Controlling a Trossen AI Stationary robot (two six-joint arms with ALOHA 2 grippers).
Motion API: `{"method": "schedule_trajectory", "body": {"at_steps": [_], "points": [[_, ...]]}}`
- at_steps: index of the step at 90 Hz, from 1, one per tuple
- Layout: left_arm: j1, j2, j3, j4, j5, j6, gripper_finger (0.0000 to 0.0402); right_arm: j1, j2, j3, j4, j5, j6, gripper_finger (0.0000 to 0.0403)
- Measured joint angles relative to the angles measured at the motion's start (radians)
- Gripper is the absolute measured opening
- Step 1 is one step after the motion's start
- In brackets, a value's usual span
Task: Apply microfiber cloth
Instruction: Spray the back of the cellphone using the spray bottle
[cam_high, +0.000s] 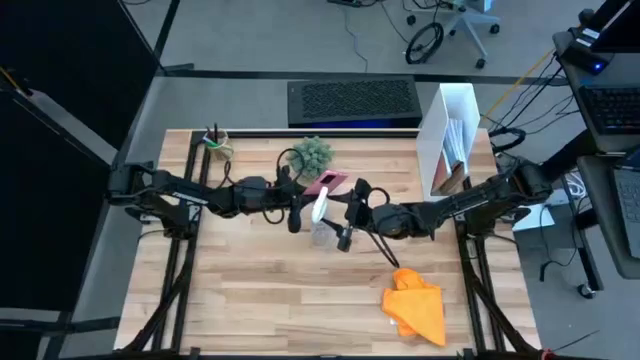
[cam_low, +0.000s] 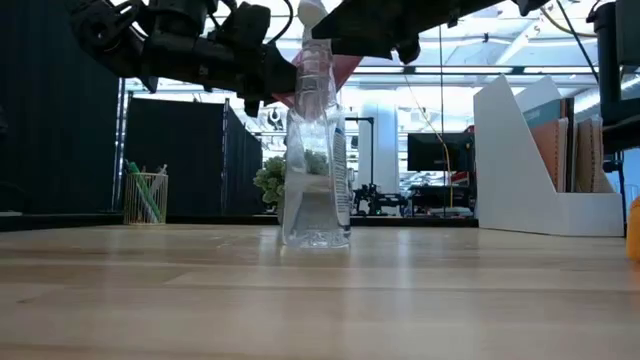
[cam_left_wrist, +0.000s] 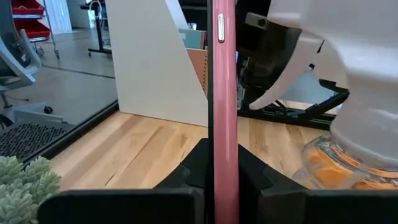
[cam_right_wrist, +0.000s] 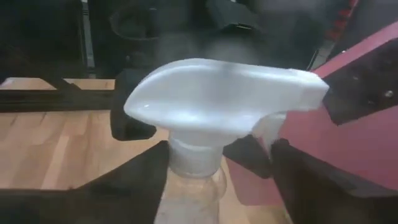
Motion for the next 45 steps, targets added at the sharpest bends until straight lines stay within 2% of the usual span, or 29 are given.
{"method": "schedule_trajectory", "body": {"at_steps": [14, 41, 45], "points": [[0.000, -0.031, 0.000, 0.003, -0.001, 0.004, 0.0015, 0.000, 0.000, 0.000, -0.003, -0.003, -0.003, 0.0219], [0.001, -0.056, 0.001, -0.008, -0.008, 0.000, 0.0015, -0.032, 0.001, 0.000, 0.015, -0.010, -0.003, 0.0217], [0.001, -0.056, 0.001, -0.012, -0.008, 0.000, 0.0015, -0.037, 0.001, 0.000, 0.013, -0.037, 0.003, 0.0217]]}}
